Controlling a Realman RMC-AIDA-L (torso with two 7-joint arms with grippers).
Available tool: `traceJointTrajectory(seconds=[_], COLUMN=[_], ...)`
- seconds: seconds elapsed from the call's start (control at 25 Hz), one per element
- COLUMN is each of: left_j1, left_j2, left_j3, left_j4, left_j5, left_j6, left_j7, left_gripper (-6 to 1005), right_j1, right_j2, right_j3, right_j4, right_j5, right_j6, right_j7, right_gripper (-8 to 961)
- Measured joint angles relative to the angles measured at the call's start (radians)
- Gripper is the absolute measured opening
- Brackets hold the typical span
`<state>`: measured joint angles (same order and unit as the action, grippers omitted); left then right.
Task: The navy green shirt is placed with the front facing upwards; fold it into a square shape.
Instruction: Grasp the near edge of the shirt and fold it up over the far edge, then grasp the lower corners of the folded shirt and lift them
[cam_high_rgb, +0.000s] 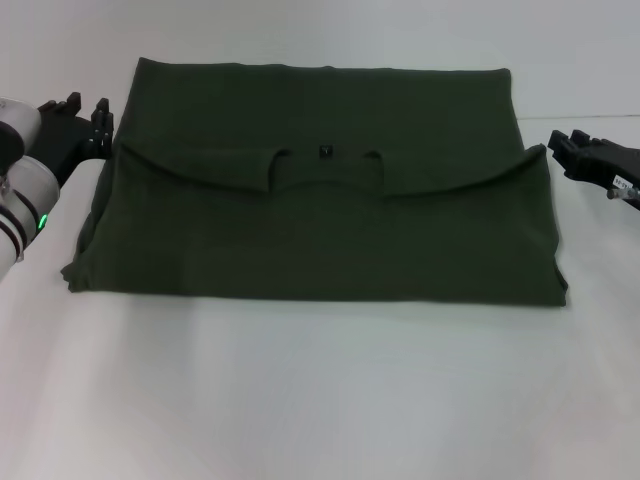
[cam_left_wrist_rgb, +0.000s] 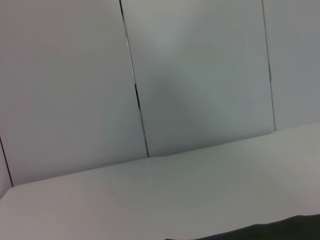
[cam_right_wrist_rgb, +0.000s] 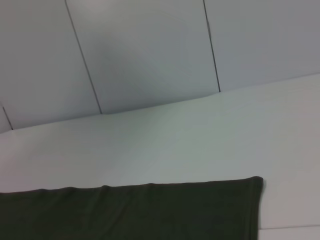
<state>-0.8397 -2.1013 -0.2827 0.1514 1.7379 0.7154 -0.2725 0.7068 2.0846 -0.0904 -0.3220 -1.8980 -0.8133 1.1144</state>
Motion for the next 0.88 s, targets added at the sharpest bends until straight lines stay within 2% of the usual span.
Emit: traceJointTrajectory(seconds=[0.12,0.32,0.44,0.56,0.64,0.68,0.76,0.88], left_j1=[0.003,0.011,0.029,0.05,0.06,0.062,0.064,0.066], left_j2=[0.001,-0.002,-0.009,-0.015,-0.023,-0.026,-0.033,-0.045], left_j3=[-0.001,-0.001,-0.001,-0.001,-0.001,0.0,0.002,0.003], left_j4=[0.0,-0.002,-0.009,-0.031,-0.037,-0.037,-0.038,-0.038], left_j5=[-0.007,-0.096,-0.158,-0.204,-0.224,-0.228,-0.232,-0.233], left_j6=[0.004,0.035,0.113,0.205,0.252,0.263,0.278,0.292], left_j7=[0.01,0.061,0.105,0.167,0.212,0.23,0.287,0.376], left_gripper=[200,378,483,643,749,778,836,833], right_j1=[0.003,0.004,0.002,-0.002,-0.005,-0.007,-0.01,-0.017], right_j2=[0.0,0.0,0.0,0.0,0.0,0.0,0.001,0.001], right_j3=[-0.001,-0.002,-0.021,-0.058,-0.076,-0.079,-0.081,-0.08], right_j4=[0.0,-0.002,-0.002,-0.006,-0.007,-0.008,-0.008,-0.008], right_j5=[0.002,0.002,0.002,0.002,0.002,0.002,0.002,0.002], right_j6=[0.012,0.016,0.006,-0.001,-0.008,-0.015,-0.026,-0.047], right_j7=[0.001,0.03,0.054,0.083,0.096,0.098,0.1,0.102], right_gripper=[311,426,494,563,704,774,794,824])
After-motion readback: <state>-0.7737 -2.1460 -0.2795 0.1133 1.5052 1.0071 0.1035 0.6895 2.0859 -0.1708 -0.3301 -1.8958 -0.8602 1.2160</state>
